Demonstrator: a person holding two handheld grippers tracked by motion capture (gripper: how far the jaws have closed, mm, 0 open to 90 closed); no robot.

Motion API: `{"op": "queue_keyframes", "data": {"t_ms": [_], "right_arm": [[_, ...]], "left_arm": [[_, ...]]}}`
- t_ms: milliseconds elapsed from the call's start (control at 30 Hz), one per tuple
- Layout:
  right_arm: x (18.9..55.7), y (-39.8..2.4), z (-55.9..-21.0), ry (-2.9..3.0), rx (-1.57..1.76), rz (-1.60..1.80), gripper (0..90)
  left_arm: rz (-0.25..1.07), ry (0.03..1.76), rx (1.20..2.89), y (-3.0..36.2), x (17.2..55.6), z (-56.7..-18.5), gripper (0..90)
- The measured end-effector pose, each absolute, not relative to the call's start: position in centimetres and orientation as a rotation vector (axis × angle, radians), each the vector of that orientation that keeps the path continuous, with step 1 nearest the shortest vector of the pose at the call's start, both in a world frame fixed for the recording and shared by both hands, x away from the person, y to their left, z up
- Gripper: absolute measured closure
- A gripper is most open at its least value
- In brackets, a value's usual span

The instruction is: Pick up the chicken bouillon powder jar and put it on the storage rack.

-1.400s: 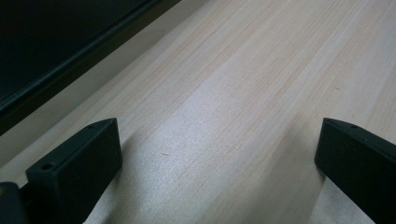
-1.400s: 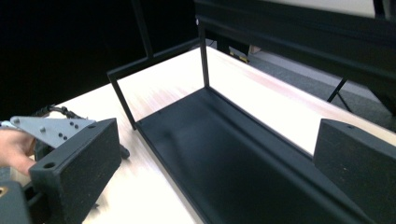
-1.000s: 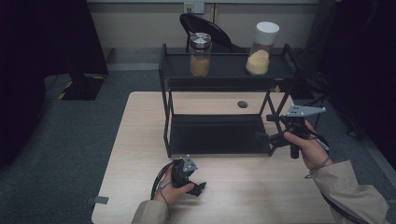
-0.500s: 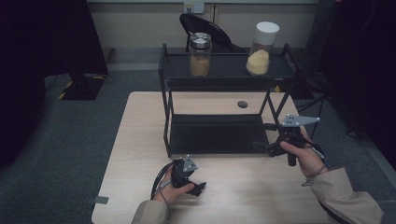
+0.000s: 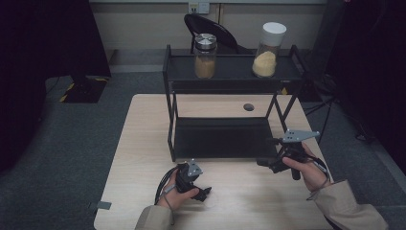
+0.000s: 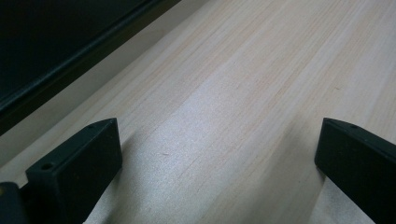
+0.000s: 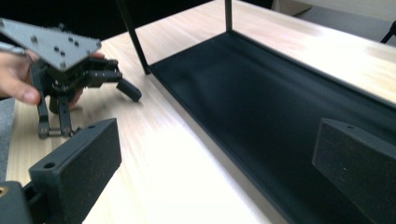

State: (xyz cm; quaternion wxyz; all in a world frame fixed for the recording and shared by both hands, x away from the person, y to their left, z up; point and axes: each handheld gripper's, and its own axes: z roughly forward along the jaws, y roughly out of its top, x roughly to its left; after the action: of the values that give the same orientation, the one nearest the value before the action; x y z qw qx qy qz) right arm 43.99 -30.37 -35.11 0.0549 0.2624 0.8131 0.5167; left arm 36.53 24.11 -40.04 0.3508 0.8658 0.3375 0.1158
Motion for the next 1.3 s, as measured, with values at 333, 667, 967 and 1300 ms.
{"op": "queue_keyframes", "data": {"t_ms": [333,667,967,1300], "right_arm": [[43.3,-30.5,-36.9,2.525,0.787,1.543,0.1],[42.2,-30.7,-38.6,2.573,0.773,1.497,0.4],[41.5,-30.4,-40.0,2.643,0.758,1.387,0.8],[40.8,-30.5,-40.9,2.677,0.751,1.317,0.8]], "left_arm": [[0.3,0.874,2.242,24.1,36.5,-40.0,0.1],[0.3,0.874,2.241,24.1,36.5,-40.0,0.1],[0.3,0.874,2.241,24.1,36.5,-40.0,0.1],[0.3,0.874,2.241,24.1,36.5,-40.0,0.1]]}}
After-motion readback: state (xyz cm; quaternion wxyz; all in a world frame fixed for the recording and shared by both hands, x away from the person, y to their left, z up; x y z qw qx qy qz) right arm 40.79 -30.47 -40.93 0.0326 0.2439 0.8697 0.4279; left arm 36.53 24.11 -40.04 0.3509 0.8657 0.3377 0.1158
